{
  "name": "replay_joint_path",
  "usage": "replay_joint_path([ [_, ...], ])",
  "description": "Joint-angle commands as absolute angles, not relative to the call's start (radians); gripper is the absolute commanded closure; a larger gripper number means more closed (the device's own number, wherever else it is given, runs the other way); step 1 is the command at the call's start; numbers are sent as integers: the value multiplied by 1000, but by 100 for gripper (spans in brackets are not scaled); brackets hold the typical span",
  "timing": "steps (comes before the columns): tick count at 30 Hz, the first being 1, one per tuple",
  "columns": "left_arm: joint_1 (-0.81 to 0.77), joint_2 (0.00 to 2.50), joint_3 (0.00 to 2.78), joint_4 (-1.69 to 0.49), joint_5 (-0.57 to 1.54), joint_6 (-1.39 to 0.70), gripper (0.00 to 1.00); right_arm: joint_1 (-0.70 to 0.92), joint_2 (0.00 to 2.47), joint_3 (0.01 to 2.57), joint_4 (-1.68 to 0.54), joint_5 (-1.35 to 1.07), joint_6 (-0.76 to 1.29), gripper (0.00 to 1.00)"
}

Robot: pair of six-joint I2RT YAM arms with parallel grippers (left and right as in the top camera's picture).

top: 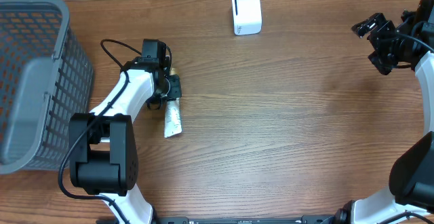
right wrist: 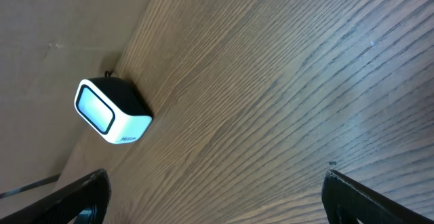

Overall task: Scan the item barcode
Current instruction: 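Grasp the white gold-capped tube with the left gripper and lift, then place the tube right of centre and retract the left gripper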

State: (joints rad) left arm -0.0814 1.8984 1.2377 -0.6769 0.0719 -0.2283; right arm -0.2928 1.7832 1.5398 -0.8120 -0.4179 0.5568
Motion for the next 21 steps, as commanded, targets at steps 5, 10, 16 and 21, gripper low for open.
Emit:
replay_joint_path([
  [5,-86,1914,1336,-734,512,-224,93,-293,1777,1559,-810,-411,549,0],
  [10,-92,1914,1372,-735,781,-224,95,-293,1777,1559,-810,-411,549,0],
  [16,-131,1916,1365,-752,850,-224,96,-293,1777,1559,-810,-411,549,0],
  [21,-199,1946,1357,-729,843,-233,96,-293,1777,1559,-810,-411,549,0],
])
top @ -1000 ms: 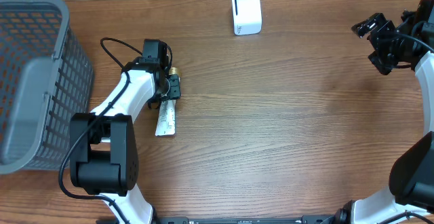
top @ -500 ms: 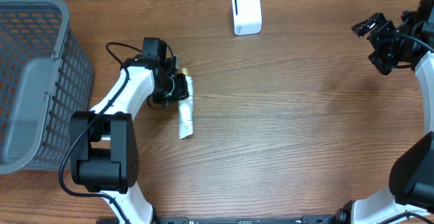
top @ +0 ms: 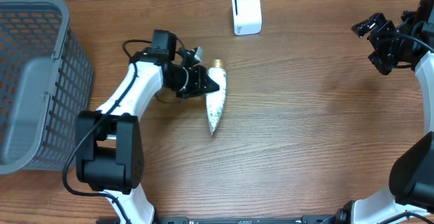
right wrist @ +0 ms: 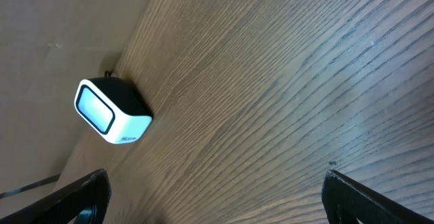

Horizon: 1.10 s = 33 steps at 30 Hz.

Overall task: Scan the item barcode
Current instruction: 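Place the tube right of centre and retract the left gripper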

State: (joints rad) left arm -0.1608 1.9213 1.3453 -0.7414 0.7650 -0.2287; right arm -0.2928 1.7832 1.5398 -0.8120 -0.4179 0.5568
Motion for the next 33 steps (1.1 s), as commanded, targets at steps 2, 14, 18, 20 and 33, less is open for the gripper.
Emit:
replay_joint_path([
  [2,-233,1973,1357,-703,840,-275,96,-293,1777,1559,-810,-411,549,0],
  [14,-314,2048,1379,-666,746,-318,74,-293,1777,1559,-810,-411,549,0],
  [18,-259,2048,1469,-843,629,-264,87,-293,1777,1559,-810,-411,549,0],
  [20,-232,2048,1534,-940,608,-217,93,-293,1777,1559,-810,-411,549,0],
  [33,-268,2050,1671,-1063,591,-165,5,-293,1777,1559,-810,-411,549,0],
])
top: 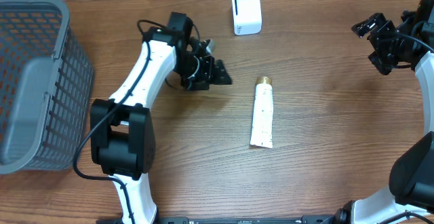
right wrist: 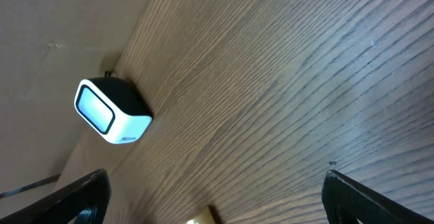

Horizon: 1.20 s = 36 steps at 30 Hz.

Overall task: Scan the item barcode
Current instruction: 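Place the tube right of centre and retract the left gripper, then reach the right gripper down to the white tube and grasp it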

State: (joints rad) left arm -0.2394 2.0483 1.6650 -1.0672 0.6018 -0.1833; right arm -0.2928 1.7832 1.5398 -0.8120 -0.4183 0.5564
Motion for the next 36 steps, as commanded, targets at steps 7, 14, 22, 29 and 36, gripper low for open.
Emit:
replay_joint_path([
  [7,-281,2052,1671,-1063,320,-356,3,-293,1777,1559,-810,-411,549,0],
  [14,-232,2052,1671,-1061,172,-520,0,-293,1777,1559,-810,-411,549,0],
  [22,-174,2052,1671,-1090,120,-532,0,-291,1777,1559,-816,-546,575,0],
  [29,-142,2053,1671,-1084,120,-532,0,-84,1781,1559,-885,-488,294,0],
  [36,-120,2053,1671,-1088,120,-532,0,327,1834,1559,-980,179,343,0],
])
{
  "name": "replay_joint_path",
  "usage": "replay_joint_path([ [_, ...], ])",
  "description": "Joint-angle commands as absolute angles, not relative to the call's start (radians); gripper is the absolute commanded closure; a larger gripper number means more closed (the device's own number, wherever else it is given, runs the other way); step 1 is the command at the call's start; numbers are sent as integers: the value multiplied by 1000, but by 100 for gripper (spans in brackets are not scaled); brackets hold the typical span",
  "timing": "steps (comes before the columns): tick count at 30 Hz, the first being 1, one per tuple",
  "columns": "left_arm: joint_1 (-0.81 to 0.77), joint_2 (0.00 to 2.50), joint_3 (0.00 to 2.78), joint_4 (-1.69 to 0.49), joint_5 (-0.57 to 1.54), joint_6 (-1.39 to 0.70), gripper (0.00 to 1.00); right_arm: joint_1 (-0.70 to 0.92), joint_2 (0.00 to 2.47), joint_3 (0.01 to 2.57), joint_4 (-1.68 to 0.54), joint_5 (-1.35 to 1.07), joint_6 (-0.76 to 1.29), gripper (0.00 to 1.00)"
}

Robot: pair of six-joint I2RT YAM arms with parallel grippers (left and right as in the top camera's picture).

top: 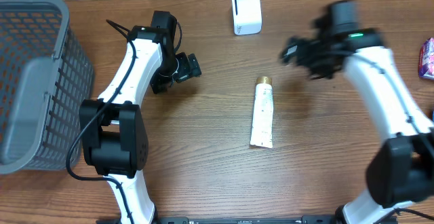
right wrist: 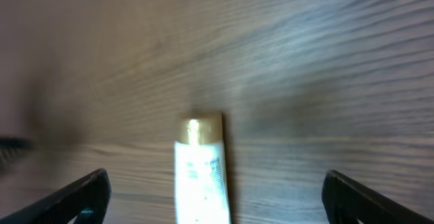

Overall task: Scan the item barcode
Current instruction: 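Reach the right gripper down to the white tube and grasp it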

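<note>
A white tube with a gold cap (top: pixel 263 113) lies flat on the wooden table, cap pointing toward the far edge. The white barcode scanner (top: pixel 246 11) stands at the far edge, behind the tube. My right gripper (top: pixel 296 53) hovers, blurred, just right of and beyond the cap, open and empty. In the right wrist view the tube (right wrist: pixel 200 176) lies between its spread fingertips (right wrist: pixel 81 195). My left gripper (top: pixel 186 66) is open and empty, well left of the tube.
A grey mesh basket (top: pixel 34 81) fills the left side of the table. A pink and blue packet (top: pixel 427 54) shows at the right edge. Cardboard runs along the far edge behind the scanner.
My right arm has moved from the far right edge to the middle, above the tube's cap. My left gripper has drawn back to the left. The tube has not moved.
My left gripper was shut on the tube at the left, near the basket, then held it further right toward the middle. By 1.2 s ago the tube lay free in the middle. The right arm stayed at the far right until now, and hangs over the tube.
</note>
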State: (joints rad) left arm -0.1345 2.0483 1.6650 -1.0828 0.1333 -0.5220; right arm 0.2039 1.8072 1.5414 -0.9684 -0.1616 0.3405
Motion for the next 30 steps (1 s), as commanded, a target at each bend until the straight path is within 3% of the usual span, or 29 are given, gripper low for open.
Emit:
replay_joint_path([
  [1,-114,2053,1671,-1090,120,-532,0,373,1848,1559,-982,220,363,0],
  [10,-76,2053,1671,-1126,120,-530,0,659,2060,1558,-1019,520,453,1],
  [19,-77,2053,1671,-1125,120,-528,0,705,2164,1558,-1100,655,501,5],
  [24,-77,2053,1671,-1125,120,-528,0,704,2164,1558,-1105,653,503,33],
  [30,-77,2053,1671,-1126,120,-527,0,682,2164,1558,-1105,649,533,56],
])
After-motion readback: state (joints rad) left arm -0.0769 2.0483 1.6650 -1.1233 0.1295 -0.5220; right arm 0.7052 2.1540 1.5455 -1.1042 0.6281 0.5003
